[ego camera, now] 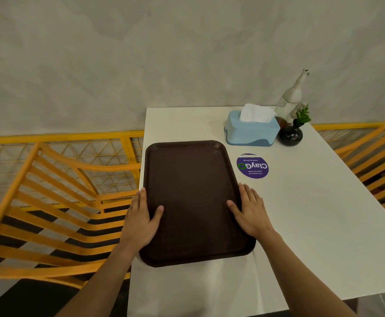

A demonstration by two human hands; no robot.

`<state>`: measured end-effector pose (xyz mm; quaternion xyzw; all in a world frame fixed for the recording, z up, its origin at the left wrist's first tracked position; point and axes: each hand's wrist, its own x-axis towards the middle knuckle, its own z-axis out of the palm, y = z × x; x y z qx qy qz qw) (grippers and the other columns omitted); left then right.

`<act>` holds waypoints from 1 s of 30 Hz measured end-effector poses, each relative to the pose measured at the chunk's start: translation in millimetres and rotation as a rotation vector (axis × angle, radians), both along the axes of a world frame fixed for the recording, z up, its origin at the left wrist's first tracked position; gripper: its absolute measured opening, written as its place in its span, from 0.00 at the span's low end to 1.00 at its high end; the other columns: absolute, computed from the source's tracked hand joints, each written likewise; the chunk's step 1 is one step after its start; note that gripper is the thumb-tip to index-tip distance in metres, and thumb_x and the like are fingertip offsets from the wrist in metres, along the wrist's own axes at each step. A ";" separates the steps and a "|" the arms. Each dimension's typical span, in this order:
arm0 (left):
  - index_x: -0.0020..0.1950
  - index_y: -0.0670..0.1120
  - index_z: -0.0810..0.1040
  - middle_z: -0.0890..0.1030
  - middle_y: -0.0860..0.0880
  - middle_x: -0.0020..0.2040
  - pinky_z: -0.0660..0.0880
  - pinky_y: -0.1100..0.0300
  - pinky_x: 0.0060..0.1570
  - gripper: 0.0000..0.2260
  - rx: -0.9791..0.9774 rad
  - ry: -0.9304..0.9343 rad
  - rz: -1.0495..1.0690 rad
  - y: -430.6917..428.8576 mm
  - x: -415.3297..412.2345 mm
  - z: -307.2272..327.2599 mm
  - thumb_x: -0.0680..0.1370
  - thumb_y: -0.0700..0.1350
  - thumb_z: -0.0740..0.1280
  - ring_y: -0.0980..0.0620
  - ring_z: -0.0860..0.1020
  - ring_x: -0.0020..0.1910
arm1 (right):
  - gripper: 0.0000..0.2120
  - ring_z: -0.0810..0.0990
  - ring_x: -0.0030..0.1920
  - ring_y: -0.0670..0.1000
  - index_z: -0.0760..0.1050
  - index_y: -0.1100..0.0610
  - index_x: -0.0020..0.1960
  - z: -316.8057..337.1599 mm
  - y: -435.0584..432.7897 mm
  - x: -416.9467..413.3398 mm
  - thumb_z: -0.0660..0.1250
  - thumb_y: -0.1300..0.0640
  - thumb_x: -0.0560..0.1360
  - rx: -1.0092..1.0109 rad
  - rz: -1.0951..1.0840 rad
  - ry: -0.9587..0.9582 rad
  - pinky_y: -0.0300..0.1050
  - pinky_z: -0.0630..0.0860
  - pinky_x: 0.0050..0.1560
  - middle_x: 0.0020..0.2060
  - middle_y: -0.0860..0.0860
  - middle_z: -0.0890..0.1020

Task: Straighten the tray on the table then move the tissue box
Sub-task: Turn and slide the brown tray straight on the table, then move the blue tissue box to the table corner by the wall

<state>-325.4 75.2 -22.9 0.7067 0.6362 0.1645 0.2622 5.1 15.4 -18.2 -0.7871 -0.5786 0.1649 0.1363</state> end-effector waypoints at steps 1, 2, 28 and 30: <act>0.83 0.50 0.43 0.51 0.45 0.83 0.60 0.41 0.76 0.39 0.004 -0.027 0.004 0.1 -0.8 3.8 0.80 0.67 0.55 0.43 0.55 0.81 | 0.37 0.52 0.80 0.56 0.49 0.51 0.82 3.6 -0.8 3.6 0.50 0.32 0.81 0.029 -0.019 0.042 0.58 0.52 0.78 0.81 0.52 0.55; 0.83 0.50 0.44 0.52 0.45 0.83 0.61 0.40 0.76 0.39 0.016 -0.046 0.010 1.1 -0.8 8.2 0.80 0.67 0.55 0.42 0.56 0.80 | 0.36 0.55 0.79 0.56 0.52 0.51 0.82 7.5 -1.5 8.8 0.51 0.33 0.81 0.061 -0.047 0.082 0.56 0.55 0.77 0.80 0.51 0.58; 0.81 0.51 0.57 0.64 0.46 0.76 0.62 0.58 0.63 0.41 0.081 -0.410 0.089 149.5 346.5 65.6 0.74 0.53 0.76 0.47 0.66 0.74 | 0.29 0.70 0.68 0.46 0.61 0.41 0.75 42.3 159.7 235.3 0.68 0.44 0.79 0.337 -0.065 0.469 0.42 0.67 0.61 0.72 0.45 0.70; 0.79 0.52 0.60 0.68 0.46 0.73 0.67 0.56 0.63 0.41 0.088 -0.401 0.085 160.3 353.1 60.3 0.72 0.52 0.77 0.48 0.68 0.71 | 0.30 0.69 0.66 0.44 0.60 0.41 0.76 33.0 168.3 239.2 0.69 0.45 0.78 0.327 -0.059 0.483 0.40 0.66 0.60 0.70 0.43 0.71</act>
